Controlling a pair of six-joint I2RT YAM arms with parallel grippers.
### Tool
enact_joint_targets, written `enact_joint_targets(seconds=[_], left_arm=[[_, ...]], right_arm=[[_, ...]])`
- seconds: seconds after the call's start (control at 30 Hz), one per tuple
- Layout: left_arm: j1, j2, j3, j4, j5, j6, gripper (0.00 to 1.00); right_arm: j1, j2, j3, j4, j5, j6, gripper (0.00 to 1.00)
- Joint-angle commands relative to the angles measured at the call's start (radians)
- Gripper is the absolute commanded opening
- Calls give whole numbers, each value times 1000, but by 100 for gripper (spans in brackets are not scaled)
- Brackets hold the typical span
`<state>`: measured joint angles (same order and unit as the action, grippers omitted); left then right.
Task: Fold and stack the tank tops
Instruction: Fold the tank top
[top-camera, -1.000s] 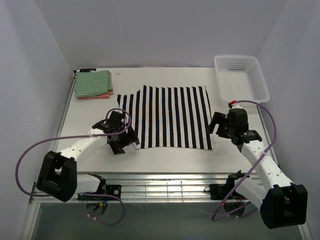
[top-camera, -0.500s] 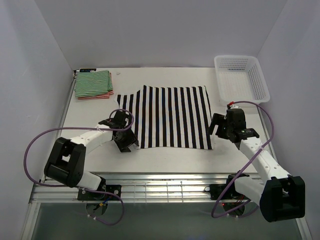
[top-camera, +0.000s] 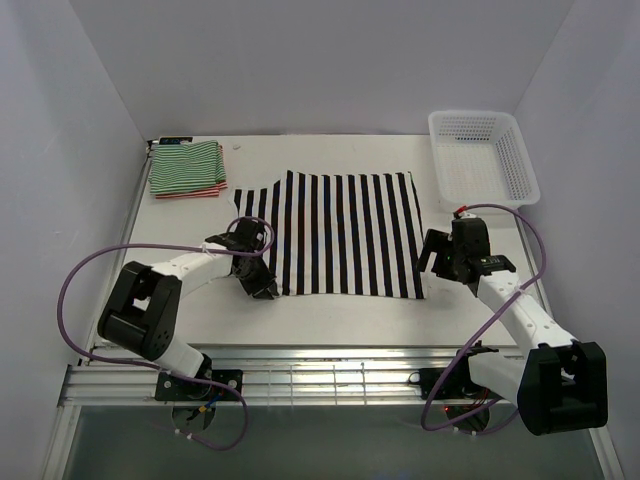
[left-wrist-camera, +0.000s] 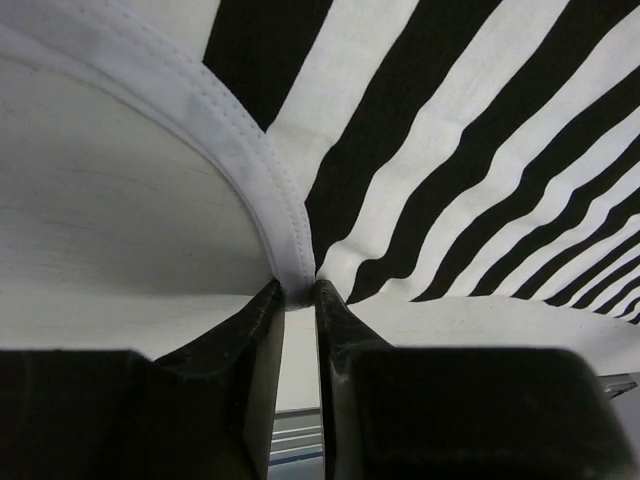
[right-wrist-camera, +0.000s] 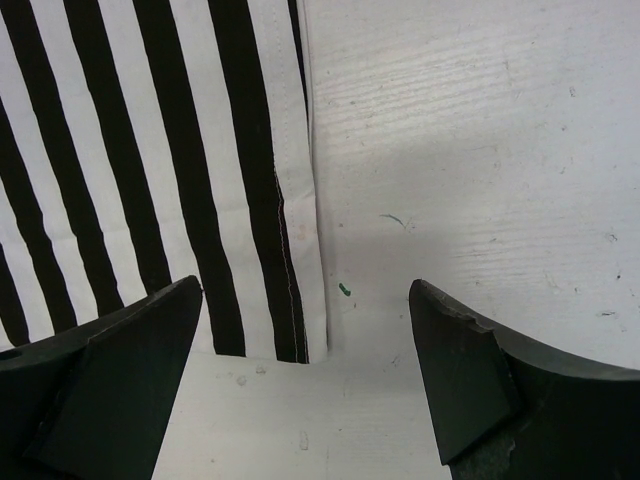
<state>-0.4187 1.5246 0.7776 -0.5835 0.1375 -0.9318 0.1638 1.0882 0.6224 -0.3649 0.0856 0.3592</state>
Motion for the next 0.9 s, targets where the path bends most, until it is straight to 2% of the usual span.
enact_joint_targets(seconds=[0.0,0.1,0.13,0.4,0.53,0.67,0.8,0.87], left_arm=[[-8,48,-9,-16,-65,4,29],[-8,43,-12,-32,-73,-1,4],[-8,37,-14,-33,-72,-2,0],[-8,23,-8,-44,-67,-10,0],[-8,20,-11,-44,-69,-13,0],[-8,23,-8,-44,-70,-13,0],[-8,25,-8,-45,-70,-18,0],[-8,26,-9,-45,-70,-21,0]], right_arm=[[-4,-4,-13,15,-16,-16,90],[-4,-13,-29,-2,-44,-14,90],[-4,-16,-35,-6,-50,-11,90],[-4,5,-99,-22,-182,1,92],[-4,41,-104,-20,-202,-2,100],[-4,67,-105,-19,-215,1,82],[-4,90,-110,-22,-218,10,50],[-4,90,-116,-26,-216,18,45]])
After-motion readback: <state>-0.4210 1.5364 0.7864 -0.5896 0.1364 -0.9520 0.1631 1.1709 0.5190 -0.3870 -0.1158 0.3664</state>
